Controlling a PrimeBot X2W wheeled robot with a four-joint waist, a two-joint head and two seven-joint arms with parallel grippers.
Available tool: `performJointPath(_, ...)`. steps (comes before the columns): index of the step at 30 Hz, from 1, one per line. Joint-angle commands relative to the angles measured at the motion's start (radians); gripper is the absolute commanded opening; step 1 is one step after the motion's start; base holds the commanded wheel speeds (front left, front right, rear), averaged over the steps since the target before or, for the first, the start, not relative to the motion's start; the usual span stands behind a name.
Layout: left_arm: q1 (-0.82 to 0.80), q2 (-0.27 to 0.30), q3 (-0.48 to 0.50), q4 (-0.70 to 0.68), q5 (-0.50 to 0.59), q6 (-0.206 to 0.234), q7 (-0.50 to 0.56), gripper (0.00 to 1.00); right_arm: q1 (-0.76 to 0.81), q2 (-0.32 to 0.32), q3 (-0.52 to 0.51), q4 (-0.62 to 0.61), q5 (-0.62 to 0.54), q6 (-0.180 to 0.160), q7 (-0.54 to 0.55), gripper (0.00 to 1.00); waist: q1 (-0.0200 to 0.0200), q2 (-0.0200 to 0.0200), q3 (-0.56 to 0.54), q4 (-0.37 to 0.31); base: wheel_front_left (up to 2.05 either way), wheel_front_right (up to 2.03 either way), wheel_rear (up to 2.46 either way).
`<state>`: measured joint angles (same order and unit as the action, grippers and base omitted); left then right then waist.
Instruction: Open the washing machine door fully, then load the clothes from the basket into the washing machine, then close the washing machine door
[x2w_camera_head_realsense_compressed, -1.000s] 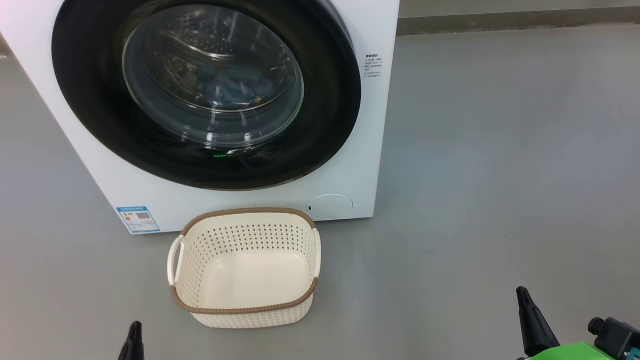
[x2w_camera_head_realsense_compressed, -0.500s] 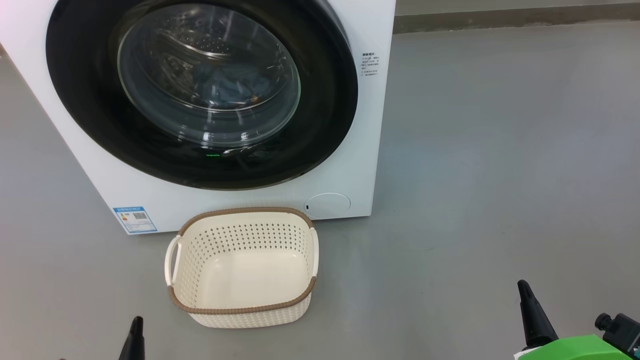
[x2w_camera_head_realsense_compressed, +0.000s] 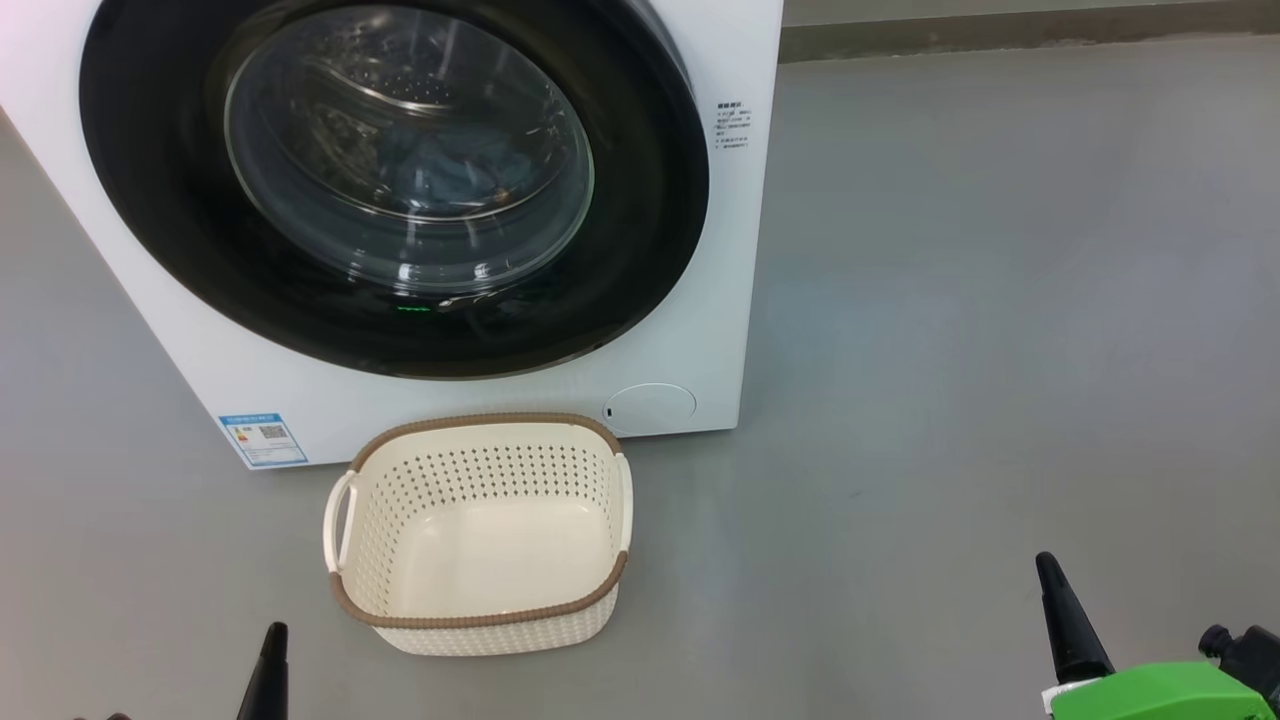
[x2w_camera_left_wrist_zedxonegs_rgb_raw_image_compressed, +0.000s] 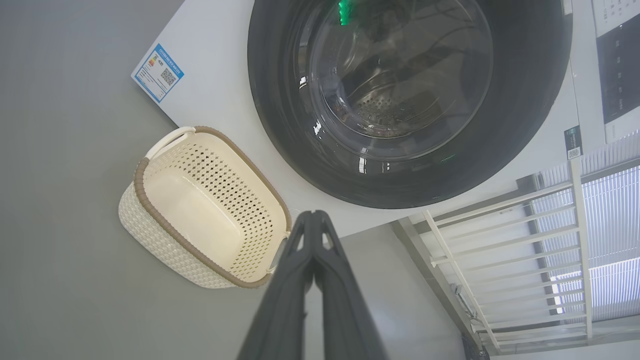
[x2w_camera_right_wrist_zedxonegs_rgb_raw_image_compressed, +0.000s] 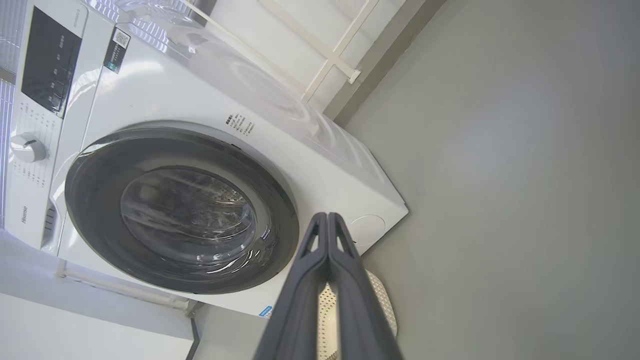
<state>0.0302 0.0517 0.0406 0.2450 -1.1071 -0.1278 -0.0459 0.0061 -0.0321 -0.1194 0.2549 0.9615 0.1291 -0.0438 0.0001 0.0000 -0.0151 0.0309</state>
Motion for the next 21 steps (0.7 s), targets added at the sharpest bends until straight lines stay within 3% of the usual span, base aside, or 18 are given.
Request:
performJointPath(1, -0.051, 0.013, 0.026, -0.019, -0.033, -0.002, 0.009, 0.00, -0.053, -0.011, 0.008, -0.023, 0.044, 0.001, 0.009, 0.00, -0.0001, 0.0000, 0.001, -0.001, 0.00, 0.00, 0.00)
performJointPath(21, -0.085, 0.008, 0.044, -0.011, -0.220, -0.002, 0.068, 0.00, -0.077, -0.014, 0.007, -0.018, 0.284, 0.001, 0.068, 0.00, -0.0001, 0.0000, 0.008, -0.013, 0.00, 0.00, 0.00)
